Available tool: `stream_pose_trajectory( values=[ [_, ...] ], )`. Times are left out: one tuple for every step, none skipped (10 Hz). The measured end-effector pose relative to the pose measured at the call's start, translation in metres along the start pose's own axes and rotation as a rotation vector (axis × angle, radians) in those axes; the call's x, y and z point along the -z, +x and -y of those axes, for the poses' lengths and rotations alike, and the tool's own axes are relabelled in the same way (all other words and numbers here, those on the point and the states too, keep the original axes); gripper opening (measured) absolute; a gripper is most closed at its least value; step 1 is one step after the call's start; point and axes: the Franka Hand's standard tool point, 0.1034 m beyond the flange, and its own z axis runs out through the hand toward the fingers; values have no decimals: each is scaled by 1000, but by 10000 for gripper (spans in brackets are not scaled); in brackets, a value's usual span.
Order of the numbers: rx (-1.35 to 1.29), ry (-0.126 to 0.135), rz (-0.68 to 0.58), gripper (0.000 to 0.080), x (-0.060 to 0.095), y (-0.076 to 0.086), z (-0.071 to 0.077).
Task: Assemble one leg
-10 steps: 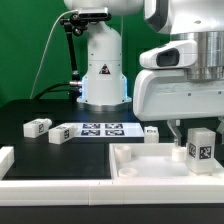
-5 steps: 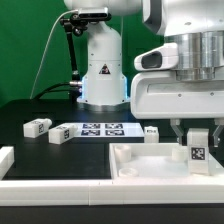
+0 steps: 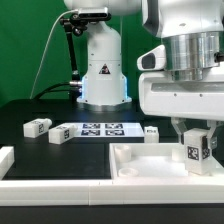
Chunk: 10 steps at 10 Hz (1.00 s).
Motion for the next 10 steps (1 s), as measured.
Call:
stream_pose_trajectory(
  values=[
    [0, 0, 0, 291, 0, 0, 0],
    [0, 0, 0, 291, 0, 0, 0],
    [0, 0, 0, 360, 0, 0, 0],
    [0, 0, 0, 360, 0, 0, 0],
    [0, 0, 0, 579, 0, 0, 0],
    [0, 0, 0, 630, 0, 0, 0],
    [-59, 2, 0, 630, -1, -1, 0],
    [-59, -15, -5, 644, -6, -6, 0],
    [139, -32, -1, 648, -4, -7, 2],
    [248, -47, 7, 648, -3, -9, 3]
  ],
)
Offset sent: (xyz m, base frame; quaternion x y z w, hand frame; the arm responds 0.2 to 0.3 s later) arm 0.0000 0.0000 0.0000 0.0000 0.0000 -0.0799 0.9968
